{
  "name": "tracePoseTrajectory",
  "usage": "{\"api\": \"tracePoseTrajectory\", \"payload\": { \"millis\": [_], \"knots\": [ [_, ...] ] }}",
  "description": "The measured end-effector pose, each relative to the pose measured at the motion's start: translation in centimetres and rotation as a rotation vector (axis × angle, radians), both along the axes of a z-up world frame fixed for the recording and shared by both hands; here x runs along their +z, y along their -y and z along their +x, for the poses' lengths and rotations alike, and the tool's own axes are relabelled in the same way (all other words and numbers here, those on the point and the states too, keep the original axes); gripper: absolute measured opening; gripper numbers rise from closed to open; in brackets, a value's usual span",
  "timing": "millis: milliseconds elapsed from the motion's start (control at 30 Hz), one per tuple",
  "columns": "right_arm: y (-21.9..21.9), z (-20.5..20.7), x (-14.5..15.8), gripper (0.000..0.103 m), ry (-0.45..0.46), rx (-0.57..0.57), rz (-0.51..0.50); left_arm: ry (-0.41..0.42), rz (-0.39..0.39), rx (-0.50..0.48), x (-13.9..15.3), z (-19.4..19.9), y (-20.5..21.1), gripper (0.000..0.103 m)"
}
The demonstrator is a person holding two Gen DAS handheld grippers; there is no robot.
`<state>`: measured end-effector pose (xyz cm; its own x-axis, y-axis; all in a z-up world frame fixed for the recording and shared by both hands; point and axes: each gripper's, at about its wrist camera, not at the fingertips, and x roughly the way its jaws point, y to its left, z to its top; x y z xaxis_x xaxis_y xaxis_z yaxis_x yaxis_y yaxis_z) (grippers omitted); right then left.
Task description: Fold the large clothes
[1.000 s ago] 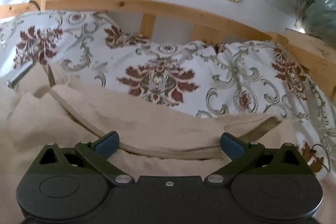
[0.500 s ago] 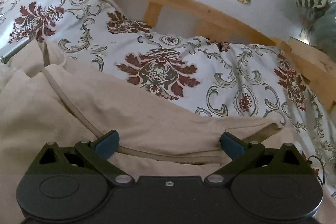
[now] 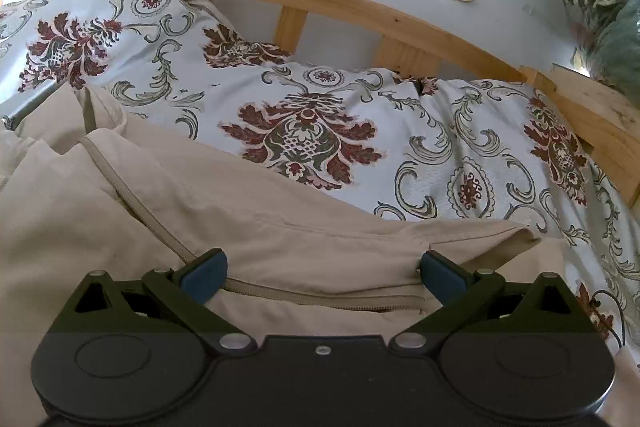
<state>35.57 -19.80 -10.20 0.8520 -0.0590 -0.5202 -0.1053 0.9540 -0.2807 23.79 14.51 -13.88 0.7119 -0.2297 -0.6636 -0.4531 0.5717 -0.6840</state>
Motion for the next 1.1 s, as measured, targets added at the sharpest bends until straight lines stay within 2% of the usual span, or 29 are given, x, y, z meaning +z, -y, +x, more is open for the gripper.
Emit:
{"api": "tracePoseTrajectory", "payload": {
  "millis": [67,167,200,233,267,333,400,500,600,700,733,833,900,1000,1100],
  "knots": [
    [0.0,0.0,0.0,0.102,0.002,0.000,0.002,-0.005,0.013,-0.008,0.1,0.2,0.2,0.079],
    [0.1,0.0,0.0,0.102,0.001,-0.001,0.001,0.009,0.034,-0.022,0.4,0.3,0.6,0.054],
    [0.0,0.0,0.0,0.102,0.002,-0.002,0.001,0.023,0.047,-0.029,0.8,0.2,0.8,0.042],
    [0.0,0.0,0.0,0.102,0.001,-0.002,0.001,0.029,0.085,-0.030,1.4,0.1,1.3,0.032],
    [0.1,-0.1,-0.1,0.102,0.005,-0.002,0.003,0.037,0.140,-0.038,2.0,0.0,1.8,0.028],
    [-0.1,-0.3,-0.1,0.102,0.019,-0.001,0.001,0.074,0.307,-0.083,3.5,-0.3,3.9,0.012],
    [-0.2,-0.1,-0.1,0.102,0.015,0.000,0.002,0.127,0.455,-0.119,4.9,-0.7,5.8,0.008],
    [1.0,0.2,0.4,0.102,-0.025,0.017,0.088,0.201,0.546,-0.150,6.6,-0.8,7.3,0.005],
    [4.0,0.1,1.8,0.102,-0.041,0.011,0.321,0.258,0.650,-0.187,9.3,-0.8,9.4,0.005],
    [6.9,0.3,1.5,0.102,-0.065,-0.073,0.538,0.310,0.777,-0.255,12.6,-1.1,12.9,0.005],
    [7.3,0.5,0.9,0.102,-0.081,-0.088,0.564,0.328,0.819,-0.283,13.6,-1.2,14.2,0.005],
    [7.3,0.2,0.9,0.102,-0.075,-0.075,0.560,0.395,0.882,-0.340,15.7,-1.6,17.1,0.005],
    [8.4,-0.1,2.1,0.100,-0.062,-0.089,0.612,0.415,0.927,-0.399,16.5,-1.6,18.8,0.005],
    [12.7,-0.9,5.6,0.099,-0.050,-0.220,0.731,0.425,1.011,-0.492,17.4,-1.5,22.2,0.005],
    [17.9,-2.8,9.4,0.099,-0.109,-0.282,0.919,0.445,1.083,-0.553,17.8,-1.6,25.9,0.005]
  ]
}}
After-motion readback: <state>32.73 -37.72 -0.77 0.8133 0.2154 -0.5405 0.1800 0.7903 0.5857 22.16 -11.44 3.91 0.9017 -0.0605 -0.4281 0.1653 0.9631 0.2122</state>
